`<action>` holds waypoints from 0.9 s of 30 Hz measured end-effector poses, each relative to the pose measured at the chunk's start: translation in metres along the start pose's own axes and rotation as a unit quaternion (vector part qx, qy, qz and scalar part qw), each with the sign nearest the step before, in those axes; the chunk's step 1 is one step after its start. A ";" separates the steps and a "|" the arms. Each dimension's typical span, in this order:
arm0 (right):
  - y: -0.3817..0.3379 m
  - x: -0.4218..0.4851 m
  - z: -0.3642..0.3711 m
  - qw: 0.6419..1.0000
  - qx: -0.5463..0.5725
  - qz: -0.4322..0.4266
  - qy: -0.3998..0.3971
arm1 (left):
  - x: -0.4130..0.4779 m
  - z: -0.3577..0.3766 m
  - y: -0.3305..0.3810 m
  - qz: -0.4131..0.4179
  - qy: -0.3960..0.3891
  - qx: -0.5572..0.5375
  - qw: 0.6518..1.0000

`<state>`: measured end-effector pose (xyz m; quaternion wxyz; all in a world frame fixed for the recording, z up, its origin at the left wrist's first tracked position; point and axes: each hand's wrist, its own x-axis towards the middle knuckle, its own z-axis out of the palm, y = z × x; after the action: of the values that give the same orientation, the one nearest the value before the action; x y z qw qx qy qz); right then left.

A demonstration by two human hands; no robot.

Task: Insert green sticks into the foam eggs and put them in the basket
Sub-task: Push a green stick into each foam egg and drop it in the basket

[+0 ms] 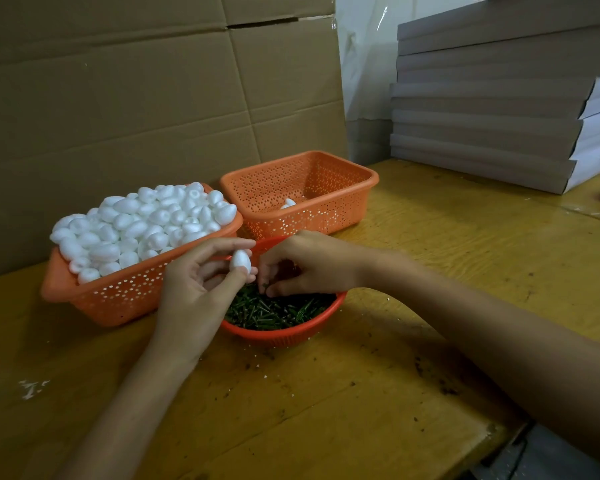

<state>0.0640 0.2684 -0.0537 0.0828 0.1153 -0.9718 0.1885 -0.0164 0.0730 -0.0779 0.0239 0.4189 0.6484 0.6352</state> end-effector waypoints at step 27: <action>0.001 0.000 0.000 1.000 0.010 0.007 -0.009 | 0.000 0.001 0.000 -0.008 0.006 0.003 1.000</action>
<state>0.0638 0.2691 -0.0535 0.0715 0.1113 -0.9713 0.1976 -0.0157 0.0740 -0.0778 0.0242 0.4099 0.6536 0.6357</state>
